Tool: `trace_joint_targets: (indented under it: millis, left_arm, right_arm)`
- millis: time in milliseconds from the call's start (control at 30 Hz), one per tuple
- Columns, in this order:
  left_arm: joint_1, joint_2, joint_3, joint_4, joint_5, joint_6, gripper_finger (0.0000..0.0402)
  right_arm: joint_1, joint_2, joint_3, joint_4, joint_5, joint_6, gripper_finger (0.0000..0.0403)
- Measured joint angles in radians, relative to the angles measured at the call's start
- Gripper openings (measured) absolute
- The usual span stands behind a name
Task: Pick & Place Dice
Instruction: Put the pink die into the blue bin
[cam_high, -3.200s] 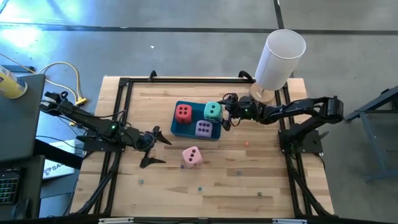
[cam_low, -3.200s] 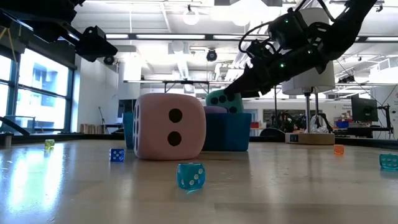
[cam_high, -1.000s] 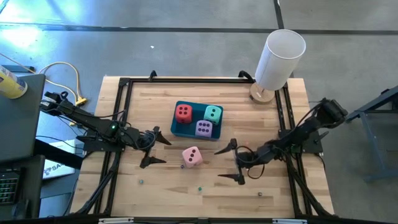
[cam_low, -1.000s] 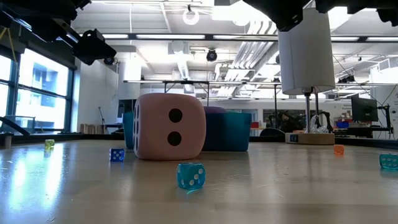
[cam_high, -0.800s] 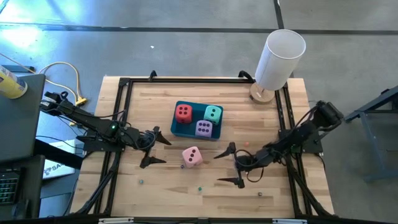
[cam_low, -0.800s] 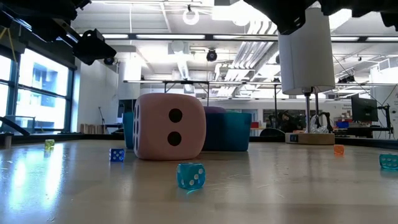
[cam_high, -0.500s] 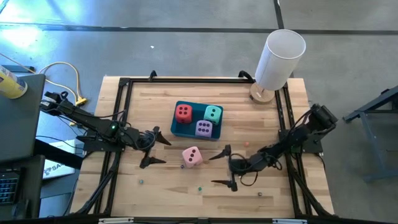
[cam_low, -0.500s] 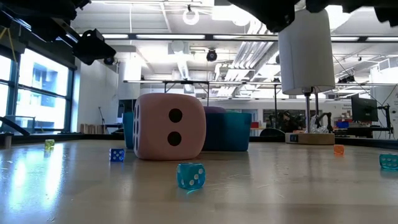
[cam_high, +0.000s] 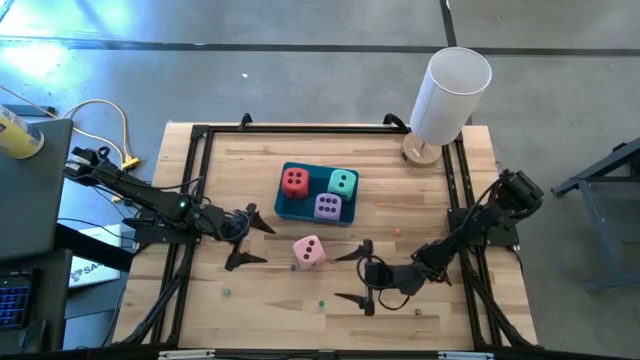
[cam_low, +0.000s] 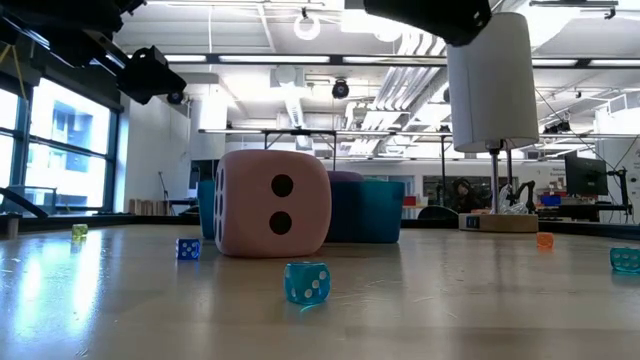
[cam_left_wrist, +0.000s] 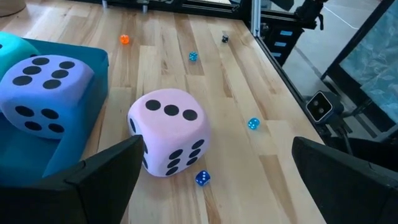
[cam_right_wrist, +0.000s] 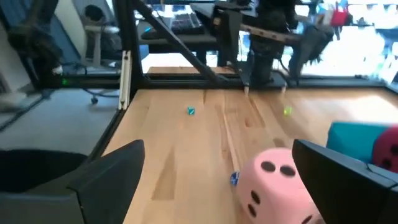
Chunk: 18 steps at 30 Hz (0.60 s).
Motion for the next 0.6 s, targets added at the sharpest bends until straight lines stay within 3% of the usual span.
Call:
trace_joint_targets:
  millis: [233,600]
  left_arm:
    - [-0.040,0.059,0.000,0.005,-0.001,0.049,0.0400]
    - [-0.047,0.272,0.000,0.142,-0.034,0.086,0.0400]
  right_arm:
    - [0.000,0.073,0.000,-0.032,0.016,0.091,0.0400]
    - [-0.082,0.181,-0.001,-0.021,0.027,0.236,0.0400]
